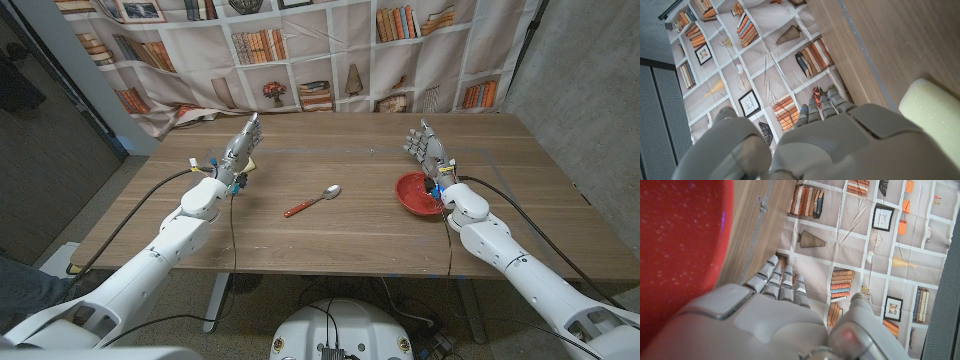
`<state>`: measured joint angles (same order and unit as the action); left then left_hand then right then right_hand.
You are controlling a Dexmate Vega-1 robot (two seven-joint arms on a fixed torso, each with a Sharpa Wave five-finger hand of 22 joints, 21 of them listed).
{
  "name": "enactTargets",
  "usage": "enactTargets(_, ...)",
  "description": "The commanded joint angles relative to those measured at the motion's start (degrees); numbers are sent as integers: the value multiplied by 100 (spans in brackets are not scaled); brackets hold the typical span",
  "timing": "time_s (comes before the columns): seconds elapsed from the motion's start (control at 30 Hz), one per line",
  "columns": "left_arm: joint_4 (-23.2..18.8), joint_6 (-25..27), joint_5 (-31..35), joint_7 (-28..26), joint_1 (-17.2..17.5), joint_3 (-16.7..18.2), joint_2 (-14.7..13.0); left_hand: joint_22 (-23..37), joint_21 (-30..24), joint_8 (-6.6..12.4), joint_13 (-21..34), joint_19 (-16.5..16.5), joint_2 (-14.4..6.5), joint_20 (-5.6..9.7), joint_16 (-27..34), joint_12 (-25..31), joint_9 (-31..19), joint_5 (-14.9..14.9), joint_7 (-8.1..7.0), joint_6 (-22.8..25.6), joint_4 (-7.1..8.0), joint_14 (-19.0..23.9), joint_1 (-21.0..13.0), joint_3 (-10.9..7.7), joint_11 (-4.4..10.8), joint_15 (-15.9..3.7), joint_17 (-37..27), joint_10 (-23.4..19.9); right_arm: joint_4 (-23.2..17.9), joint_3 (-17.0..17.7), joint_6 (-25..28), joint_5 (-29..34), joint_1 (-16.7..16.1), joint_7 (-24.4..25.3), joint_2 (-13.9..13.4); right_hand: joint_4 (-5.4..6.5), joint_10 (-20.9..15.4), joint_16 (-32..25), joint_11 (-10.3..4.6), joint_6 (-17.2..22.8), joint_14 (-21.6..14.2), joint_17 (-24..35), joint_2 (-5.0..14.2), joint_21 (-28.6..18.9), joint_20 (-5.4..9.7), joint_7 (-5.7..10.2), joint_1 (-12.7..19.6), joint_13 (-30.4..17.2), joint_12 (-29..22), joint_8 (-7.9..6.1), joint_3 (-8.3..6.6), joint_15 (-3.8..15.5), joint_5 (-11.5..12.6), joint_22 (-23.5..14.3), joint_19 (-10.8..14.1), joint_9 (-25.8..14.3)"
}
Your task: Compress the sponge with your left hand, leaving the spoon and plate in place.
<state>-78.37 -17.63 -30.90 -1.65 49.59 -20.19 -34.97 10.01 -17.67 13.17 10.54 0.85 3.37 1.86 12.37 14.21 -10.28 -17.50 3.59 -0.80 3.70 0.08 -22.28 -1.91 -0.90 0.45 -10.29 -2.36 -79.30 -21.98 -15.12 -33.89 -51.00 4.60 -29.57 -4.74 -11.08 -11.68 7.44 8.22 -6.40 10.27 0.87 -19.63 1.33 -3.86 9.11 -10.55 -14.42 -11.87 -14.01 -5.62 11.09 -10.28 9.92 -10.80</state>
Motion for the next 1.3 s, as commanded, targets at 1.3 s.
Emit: enactTargets(1.3, -10, 481, 2690, -1653, -211, -166, -1008, 11, -67, 110, 25, 768, -64, 18, 75, 84, -37, 41, -19, 821, -205, 841, -511, 20, 80, -59, -26, -840, -230, -185, 232, 359, 339, 184, 41, -31, -67, 38, -7, 69, -83, 23, 7, 38, 3, -12, 80, -17, 12, -6, -29, 24, -46, -23, 100, -19)
